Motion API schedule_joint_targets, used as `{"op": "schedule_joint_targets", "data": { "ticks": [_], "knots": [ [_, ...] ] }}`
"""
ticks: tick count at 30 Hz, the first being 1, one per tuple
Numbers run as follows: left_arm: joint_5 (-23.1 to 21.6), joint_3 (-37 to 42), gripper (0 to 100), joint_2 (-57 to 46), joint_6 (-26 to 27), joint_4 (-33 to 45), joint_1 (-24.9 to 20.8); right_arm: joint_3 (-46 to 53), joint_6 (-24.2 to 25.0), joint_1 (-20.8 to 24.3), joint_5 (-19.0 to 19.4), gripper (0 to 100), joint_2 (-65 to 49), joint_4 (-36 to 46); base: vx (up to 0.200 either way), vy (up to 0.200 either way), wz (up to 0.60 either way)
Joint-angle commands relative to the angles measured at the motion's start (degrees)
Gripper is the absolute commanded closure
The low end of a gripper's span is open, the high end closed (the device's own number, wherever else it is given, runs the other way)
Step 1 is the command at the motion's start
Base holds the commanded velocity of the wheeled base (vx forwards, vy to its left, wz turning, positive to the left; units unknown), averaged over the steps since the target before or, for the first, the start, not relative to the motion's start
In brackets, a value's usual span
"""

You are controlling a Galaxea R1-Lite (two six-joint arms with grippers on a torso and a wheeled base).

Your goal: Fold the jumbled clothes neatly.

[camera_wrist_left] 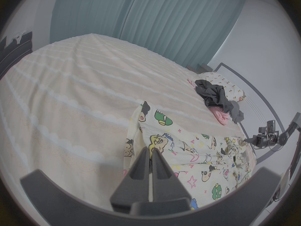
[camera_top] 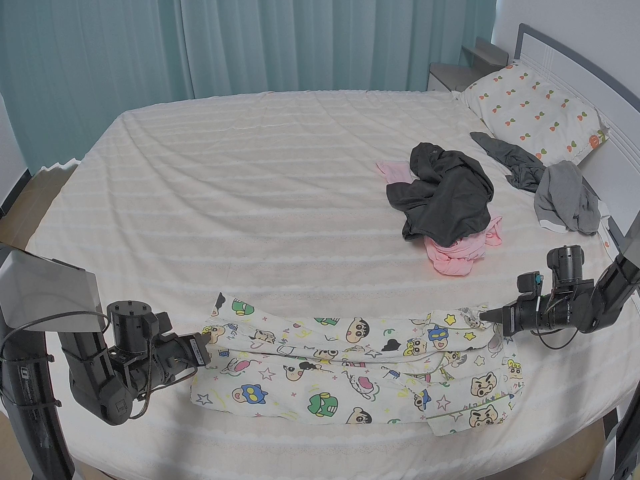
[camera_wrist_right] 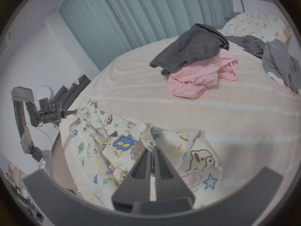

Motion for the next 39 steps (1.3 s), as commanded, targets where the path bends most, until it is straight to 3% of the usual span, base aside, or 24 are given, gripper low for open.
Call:
{"op": "schedule_joint_targets", "data": {
  "ticks": [1,2,3,13,17,21,30,31,39],
  "knots": [
    [0.18,0.0,100,-0.17,-0.97,-0.23,-0.05,-1.85,0.01,0.35,-1.11,100,4.45,0.0,0.0,0.0,0.0],
    [0.18,0.0,100,-0.26,-1.67,-0.23,-0.05,-1.85,0.01,0.35,-1.46,100,4.8,0.0,0.0,0.0,0.0],
    [0.18,0.0,100,-0.26,-2.2,-0.32,-0.05,-1.77,0.01,0.35,-1.73,0,4.98,0.0,0.0,0.0,0.0],
    [0.18,0.88,100,0.27,-2.47,-0.76,-0.4,-0.8,0.45,-1.06,-1.55,0,1.55,-0.18,0.0,0.0,0.0],
    [0.18,2.19,100,0.27,-2.29,-1.02,-1.28,-0.71,4.31,-1.59,-1.99,0,-1.7,0.0,0.0,0.0,0.0],
    [0.18,2.19,100,0.36,-2.38,-1.02,-2.16,-1.24,4.67,-2.03,-4.01,0,-1.7,-0.09,0.0,0.0,0.0],
    [0.79,1.67,100,0.27,-2.2,-1.02,-2.69,2.98,4.84,-1.32,-3.84,0,-5.92,-0.18,0.0,0.0,0.0],
    [1.41,1.67,0,0.27,-2.2,-1.02,-2.6,3.42,4.75,-1.32,-3.75,0,-6.45,-0.18,0.0,0.0,0.0],
    [3.69,2.99,0,-2.72,-0.88,-1.11,-1.37,7.11,4.75,-1.23,-3.48,0,-11.19,-0.09,0.0,0.0,0.0]
  ]
}}
